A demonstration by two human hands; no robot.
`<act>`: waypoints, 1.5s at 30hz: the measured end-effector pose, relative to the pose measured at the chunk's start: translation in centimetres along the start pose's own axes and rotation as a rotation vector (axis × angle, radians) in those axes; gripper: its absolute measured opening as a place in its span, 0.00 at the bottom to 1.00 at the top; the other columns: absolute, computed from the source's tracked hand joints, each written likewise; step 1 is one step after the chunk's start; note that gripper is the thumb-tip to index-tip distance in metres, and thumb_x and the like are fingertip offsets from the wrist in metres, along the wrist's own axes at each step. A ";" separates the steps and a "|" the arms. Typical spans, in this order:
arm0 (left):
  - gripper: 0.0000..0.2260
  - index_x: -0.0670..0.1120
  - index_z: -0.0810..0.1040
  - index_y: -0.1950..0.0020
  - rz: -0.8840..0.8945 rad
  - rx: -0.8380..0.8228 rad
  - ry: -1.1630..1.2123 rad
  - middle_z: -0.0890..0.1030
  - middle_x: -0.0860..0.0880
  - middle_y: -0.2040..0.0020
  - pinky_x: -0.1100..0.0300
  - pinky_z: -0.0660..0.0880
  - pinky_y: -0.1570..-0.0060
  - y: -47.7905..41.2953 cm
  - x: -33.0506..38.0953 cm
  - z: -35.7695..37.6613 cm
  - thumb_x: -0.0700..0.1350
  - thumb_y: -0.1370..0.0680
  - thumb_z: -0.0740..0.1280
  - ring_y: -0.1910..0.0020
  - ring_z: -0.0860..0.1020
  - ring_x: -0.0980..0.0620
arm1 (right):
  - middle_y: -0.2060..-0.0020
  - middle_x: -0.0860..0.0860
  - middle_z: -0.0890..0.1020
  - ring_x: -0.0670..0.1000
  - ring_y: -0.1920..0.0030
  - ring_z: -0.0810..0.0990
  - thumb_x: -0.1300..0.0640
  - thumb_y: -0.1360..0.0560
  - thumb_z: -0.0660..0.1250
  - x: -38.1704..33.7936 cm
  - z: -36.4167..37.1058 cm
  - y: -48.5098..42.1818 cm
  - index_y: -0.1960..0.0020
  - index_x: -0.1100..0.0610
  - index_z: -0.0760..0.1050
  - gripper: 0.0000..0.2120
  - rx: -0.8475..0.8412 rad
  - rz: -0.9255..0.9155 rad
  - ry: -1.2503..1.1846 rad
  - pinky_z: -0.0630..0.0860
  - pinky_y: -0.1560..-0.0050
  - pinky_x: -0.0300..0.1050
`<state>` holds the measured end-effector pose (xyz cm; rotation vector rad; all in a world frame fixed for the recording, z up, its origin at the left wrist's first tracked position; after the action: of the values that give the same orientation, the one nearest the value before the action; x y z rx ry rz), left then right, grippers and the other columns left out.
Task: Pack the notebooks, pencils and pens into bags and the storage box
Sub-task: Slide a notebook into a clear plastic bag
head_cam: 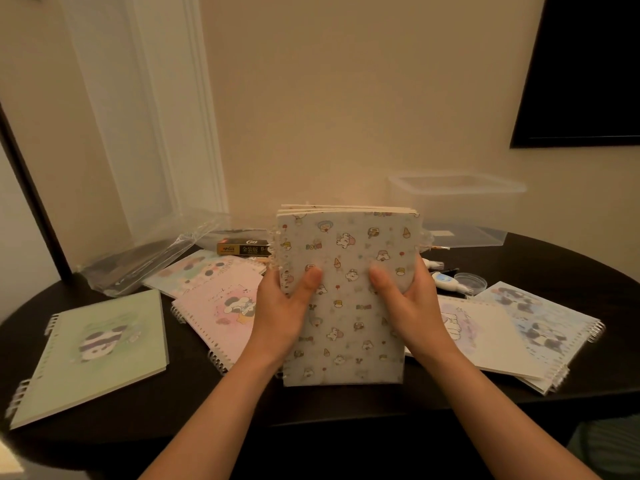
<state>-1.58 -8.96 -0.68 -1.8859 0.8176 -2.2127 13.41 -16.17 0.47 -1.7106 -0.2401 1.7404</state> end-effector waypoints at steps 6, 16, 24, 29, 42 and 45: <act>0.16 0.56 0.73 0.48 -0.018 0.034 -0.012 0.80 0.58 0.49 0.64 0.79 0.53 -2.8 2.1 1.0 0.57 0.34 0.69 0.51 0.80 0.61 | 0.47 0.49 0.82 0.48 0.52 0.84 0.47 0.34 0.69 -0.6 -0.6 -3.3 0.44 0.49 0.72 0.20 0.029 0.124 -0.004 0.80 0.61 0.42; 0.14 0.54 0.73 0.48 0.071 -0.087 -0.241 0.81 0.53 0.47 0.55 0.79 0.51 -9.0 6.2 0.6 0.57 0.30 0.69 0.50 0.81 0.52 | 0.32 0.47 0.69 0.49 0.34 0.71 0.46 0.35 0.72 -3.7 -2.9 -10.5 0.24 0.49 0.53 0.45 -0.053 0.187 0.149 0.68 0.33 0.51; 0.29 0.45 0.72 0.42 0.075 -0.353 -0.535 0.81 0.48 0.49 0.42 0.79 0.56 -11.8 7.1 1.4 0.63 0.34 0.69 0.55 0.82 0.47 | 0.32 0.49 0.69 0.49 0.35 0.71 0.45 0.33 0.72 -7.4 -3.5 -16.1 0.24 0.47 0.53 0.44 -0.481 0.055 0.799 0.73 0.40 0.45; 0.27 0.46 0.71 0.40 0.065 -0.483 -0.542 0.80 0.49 0.47 0.47 0.81 0.57 -13.2 7.2 2.9 0.60 0.33 0.68 0.55 0.82 0.50 | 0.44 0.49 0.79 0.51 0.48 0.82 0.49 0.33 0.72 -6.1 -4.7 -17.7 0.34 0.46 0.64 0.31 -0.739 0.381 0.682 0.81 0.51 0.45; 0.25 0.52 0.70 0.41 0.267 -0.409 -1.124 0.75 0.57 0.44 0.52 0.68 0.40 -17.9 7.1 8.6 0.65 0.31 0.65 0.43 0.73 0.53 | 0.54 0.47 0.84 0.51 0.53 0.84 0.53 0.34 0.70 -2.3 -10.0 -17.2 0.45 0.53 0.75 0.18 -0.444 0.201 0.341 0.79 0.59 0.42; 0.34 0.53 0.60 0.28 0.375 -0.317 -1.249 0.66 0.54 0.29 0.47 0.46 0.27 -18.1 6.7 9.5 0.68 0.30 0.60 0.30 0.62 0.53 | 0.55 0.48 0.83 0.50 0.55 0.84 0.54 0.34 0.72 -1.1 -11.8 -16.6 0.46 0.53 0.74 0.17 -0.326 0.234 0.251 0.80 0.59 0.42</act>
<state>10.45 0.44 14.49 -2.3909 1.0730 -0.4429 29.87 -8.09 9.34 -2.2514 -0.2272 1.6945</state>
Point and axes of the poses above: each hand's wrist, its own y-axis away from the middle knuckle, its own z-axis out of the palm, x = y × z, the point moved 2 cm from there along -y, towards the middle knuckle
